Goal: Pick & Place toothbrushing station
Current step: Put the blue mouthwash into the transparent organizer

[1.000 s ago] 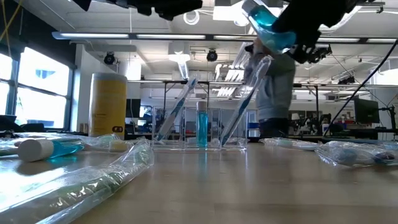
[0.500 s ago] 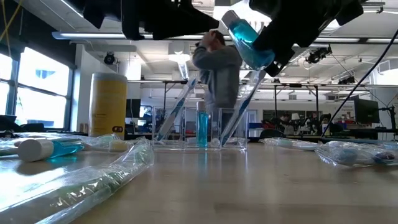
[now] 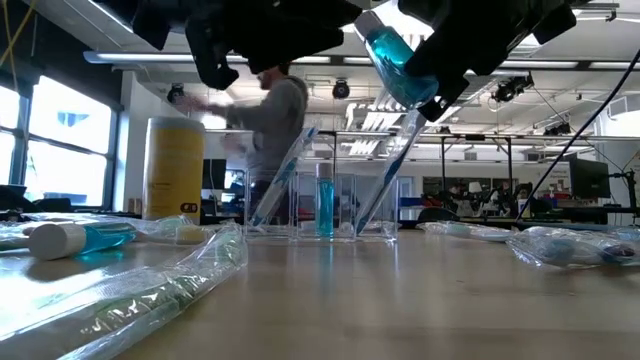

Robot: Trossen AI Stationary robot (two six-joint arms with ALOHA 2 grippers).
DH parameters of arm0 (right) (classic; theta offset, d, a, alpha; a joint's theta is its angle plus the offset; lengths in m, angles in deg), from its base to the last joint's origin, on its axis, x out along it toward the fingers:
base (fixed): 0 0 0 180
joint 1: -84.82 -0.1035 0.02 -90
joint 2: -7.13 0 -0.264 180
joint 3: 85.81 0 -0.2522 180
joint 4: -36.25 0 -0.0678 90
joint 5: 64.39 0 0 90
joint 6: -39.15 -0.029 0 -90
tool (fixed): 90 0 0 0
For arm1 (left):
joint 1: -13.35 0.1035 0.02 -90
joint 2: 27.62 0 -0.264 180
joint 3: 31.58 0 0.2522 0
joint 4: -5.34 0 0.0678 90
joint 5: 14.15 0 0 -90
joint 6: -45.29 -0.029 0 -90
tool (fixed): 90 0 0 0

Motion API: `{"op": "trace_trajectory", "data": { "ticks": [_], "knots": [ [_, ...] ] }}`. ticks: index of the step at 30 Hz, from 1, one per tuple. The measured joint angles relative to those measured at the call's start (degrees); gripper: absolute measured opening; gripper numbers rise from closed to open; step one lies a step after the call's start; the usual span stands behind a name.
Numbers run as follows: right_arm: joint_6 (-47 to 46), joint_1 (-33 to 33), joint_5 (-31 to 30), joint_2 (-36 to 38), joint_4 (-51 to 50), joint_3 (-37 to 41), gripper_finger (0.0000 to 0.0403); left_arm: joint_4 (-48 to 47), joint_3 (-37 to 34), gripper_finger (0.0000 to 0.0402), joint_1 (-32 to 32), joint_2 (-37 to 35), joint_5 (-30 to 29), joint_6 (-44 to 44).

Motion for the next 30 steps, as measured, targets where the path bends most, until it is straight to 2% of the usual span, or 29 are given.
{"op": "trace_trajectory", "data": {
  "ticks": [4, 17, 21, 30],
  "knots": [
    [0.1, -0.1, 0.3, 0.0, 0.3, 0.0, 0.007, -0.2, 0.8, 0.0213, 0.0, 0.0, 0.0, -0.3],
    [-0.1, 0.0, 3.3, 0.0, 1.9, 0.0, 0.0069, -21.0, 12.4, 0.0213, 0.0, 0.0, 2.4, -0.7],
    [-0.1, 0.0, 3.4, 0.0, 1.9, 0.0, 0.0069, -23.7, 15.0, 0.0213, 0.0, 2.3, 4.2, -1.3],
    [-0.1, -0.1, 3.6, 0.0, 0.7, 0.1, 0.0069, -28.8, 22.2, 0.0213, 0.0, 9.7, 4.1, -2.6]
  ]
}}
